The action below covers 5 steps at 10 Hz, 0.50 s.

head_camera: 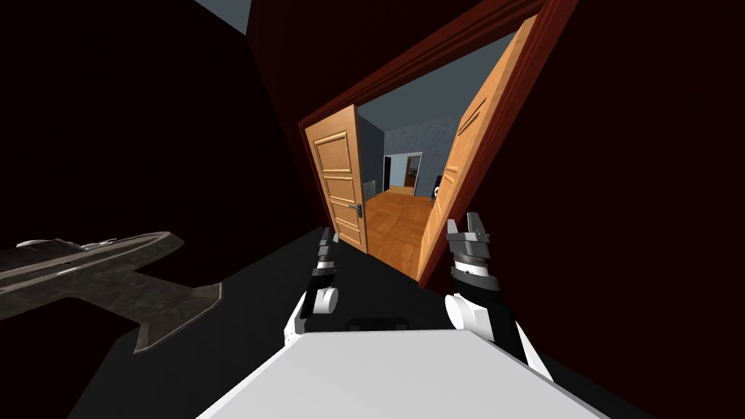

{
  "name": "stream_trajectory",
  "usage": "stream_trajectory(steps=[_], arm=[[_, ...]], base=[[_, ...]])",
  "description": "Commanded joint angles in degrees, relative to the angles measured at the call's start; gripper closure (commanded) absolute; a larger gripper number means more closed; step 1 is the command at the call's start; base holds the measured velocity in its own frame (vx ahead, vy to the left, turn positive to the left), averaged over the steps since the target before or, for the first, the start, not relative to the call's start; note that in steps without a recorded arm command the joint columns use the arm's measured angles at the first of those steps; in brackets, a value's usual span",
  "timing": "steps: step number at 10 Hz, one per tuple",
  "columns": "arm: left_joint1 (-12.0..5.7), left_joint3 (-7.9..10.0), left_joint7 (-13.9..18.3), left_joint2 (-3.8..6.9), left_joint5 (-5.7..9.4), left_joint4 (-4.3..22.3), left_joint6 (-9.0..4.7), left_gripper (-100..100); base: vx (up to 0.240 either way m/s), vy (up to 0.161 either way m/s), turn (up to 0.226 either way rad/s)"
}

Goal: Push the door open

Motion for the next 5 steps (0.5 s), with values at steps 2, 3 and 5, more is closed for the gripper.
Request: stream_trajectory(steps=[2, 3, 5], arm=[[-2.53, -0.73, 0.4, 0.27, -0.04, 4.1, 0.13, -100], [-3.55, -0.94, 0.6, 0.43, -0.02, 5.6, 0.2, -100], [-5.69, -1.4, 1.0, 0.68, 0.02, 8.9, 0.35, -100]], base=[[0.085, 0.086, -0.049], [0.091, 0.108, -0.049], [0.101, 0.094, -0.052]])
